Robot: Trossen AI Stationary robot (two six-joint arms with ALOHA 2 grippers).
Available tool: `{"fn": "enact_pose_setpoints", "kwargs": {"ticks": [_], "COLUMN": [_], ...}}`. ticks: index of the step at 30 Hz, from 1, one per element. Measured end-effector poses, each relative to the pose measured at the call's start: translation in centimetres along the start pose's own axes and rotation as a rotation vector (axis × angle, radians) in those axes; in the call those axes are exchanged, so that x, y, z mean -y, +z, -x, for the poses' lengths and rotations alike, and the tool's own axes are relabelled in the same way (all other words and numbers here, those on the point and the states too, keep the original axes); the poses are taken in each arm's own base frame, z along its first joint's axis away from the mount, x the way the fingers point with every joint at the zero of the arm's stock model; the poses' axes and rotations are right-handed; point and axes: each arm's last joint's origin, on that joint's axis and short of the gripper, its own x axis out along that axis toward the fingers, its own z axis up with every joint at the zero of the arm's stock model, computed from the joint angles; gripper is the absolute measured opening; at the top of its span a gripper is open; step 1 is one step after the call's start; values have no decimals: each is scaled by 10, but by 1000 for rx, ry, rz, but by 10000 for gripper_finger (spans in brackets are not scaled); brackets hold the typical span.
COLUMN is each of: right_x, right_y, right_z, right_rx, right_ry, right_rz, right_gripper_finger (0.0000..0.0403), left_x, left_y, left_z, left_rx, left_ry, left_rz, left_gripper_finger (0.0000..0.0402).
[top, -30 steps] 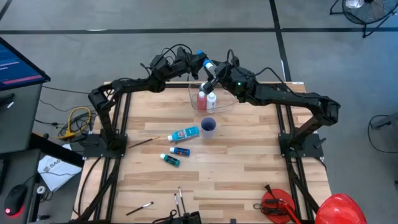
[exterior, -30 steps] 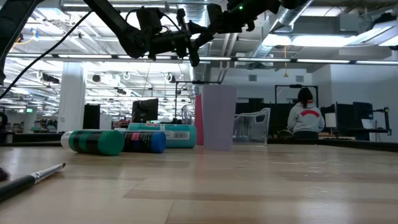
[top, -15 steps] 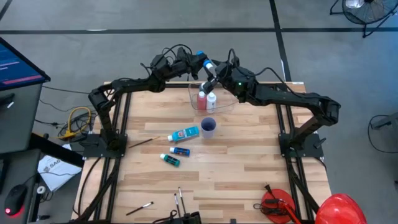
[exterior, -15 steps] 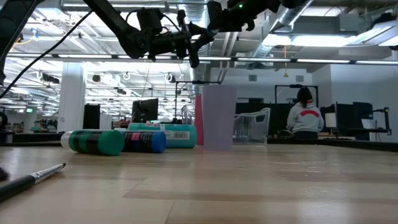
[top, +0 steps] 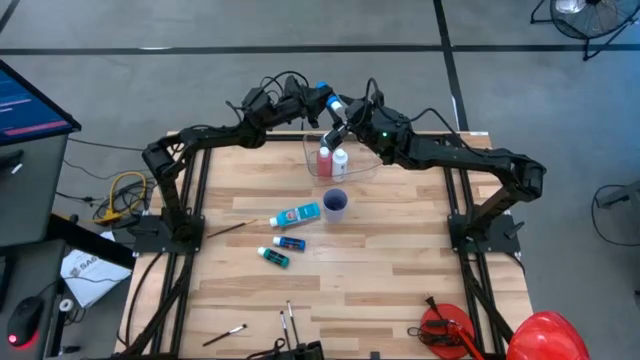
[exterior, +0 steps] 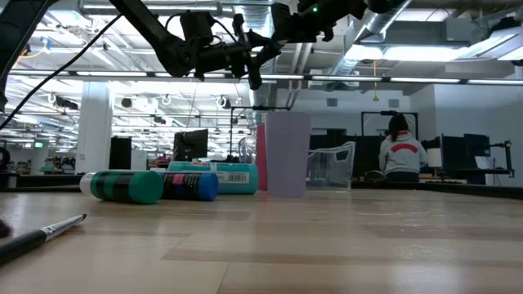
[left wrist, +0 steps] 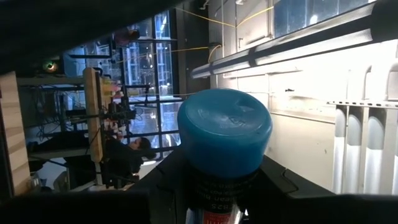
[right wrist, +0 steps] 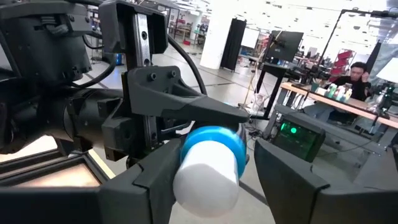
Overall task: Pick & Place Paint Supplies
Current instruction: Adjust the blue paint bottle in the transparent bin
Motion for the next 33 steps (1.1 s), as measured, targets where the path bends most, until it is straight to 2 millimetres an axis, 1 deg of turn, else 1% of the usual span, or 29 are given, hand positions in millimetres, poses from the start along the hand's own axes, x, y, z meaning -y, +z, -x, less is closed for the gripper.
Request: {"fn": "enact_pose_setpoints", "kwargs": {"ticks": [6, 33], "right_x": [0, 3], "right_y": [0, -1], "right_z": [0, -1], "right_rx": [-3, -3], "right_ry": [0, 7], "right_rz": [2, 3], "right_gripper_finger": [196, 161], "left_x": [0, -1], "left_y": [0, -5], "left_z": [0, -2], "left_rx": [-1, -12], "left_ry": [1, 2], "left_rz": [0, 6], "left_gripper_finger": [102, 102]}}
